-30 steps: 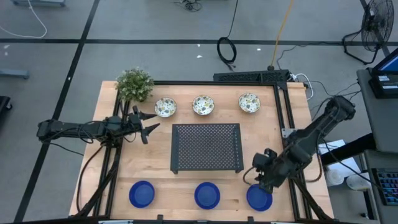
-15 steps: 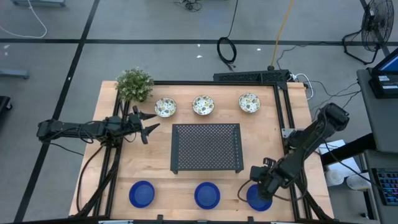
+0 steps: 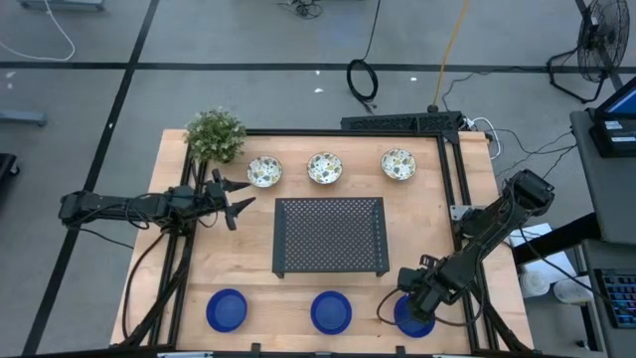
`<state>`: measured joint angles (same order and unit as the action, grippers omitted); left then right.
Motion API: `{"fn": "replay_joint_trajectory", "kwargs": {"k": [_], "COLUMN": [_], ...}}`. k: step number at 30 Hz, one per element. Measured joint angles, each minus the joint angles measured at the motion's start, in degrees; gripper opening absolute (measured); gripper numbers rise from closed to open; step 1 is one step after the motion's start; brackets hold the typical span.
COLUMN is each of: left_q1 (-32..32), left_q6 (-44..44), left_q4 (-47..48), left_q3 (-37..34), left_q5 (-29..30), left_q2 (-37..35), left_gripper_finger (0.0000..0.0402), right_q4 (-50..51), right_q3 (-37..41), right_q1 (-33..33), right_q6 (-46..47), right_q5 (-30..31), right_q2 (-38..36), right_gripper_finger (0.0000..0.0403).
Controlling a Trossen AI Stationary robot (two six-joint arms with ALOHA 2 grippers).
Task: Pick & Place Mini bowls
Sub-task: Put the right blue bowl on the shelf
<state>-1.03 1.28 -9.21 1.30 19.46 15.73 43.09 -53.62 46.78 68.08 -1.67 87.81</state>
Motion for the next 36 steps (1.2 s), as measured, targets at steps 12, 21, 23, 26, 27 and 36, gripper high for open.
{"fn": "replay_joint_trajectory", "kwargs": {"k": [12, 21, 23, 26, 27, 36], "left_q1": [0.0, 0.0, 0.0, 0.0, 0.0, 0.0], "left_q6": [0.0, 0.0, 0.0, 0.0, 0.0, 0.0], "left_q4": [0.0, 0.0, 0.0, 0.0, 0.0, 0.0], "left_q3": [0.0, 0.0, 0.0, 0.0, 0.0, 0.0], "left_q5": [0.0, 0.0, 0.0, 0.0, 0.0, 0.0], "left_q2": [0.0, 0.0, 0.0, 0.0, 0.0, 0.0], "left_gripper_finger": [0.0228, 0.0228, 0.0228, 0.0228, 0.0228, 0.0228], "right_q4": [0.1, 0.2, 0.2, 0.4, 0.4, -0.2], "right_q3": [5.7, 7.2, 7.3, 7.4, 7.5, 7.5], "right_q1": [-1.1, -1.1, -1.4, -2.1, -2.4, -4.5], "right_q6": [1.7, 1.4, 1.3, 1.3, 1.3, 1.7], "right_q5": [-0.1, 0.1, -0.1, -0.2, -0.4, -1.4], "right_q2": [0.0, -0.2, -0.3, -1.1, -1.5, -7.1], "right_gripper_finger": [0.0164, 0.0164, 0.0164, 0.0164, 0.0164, 0.0164]}}
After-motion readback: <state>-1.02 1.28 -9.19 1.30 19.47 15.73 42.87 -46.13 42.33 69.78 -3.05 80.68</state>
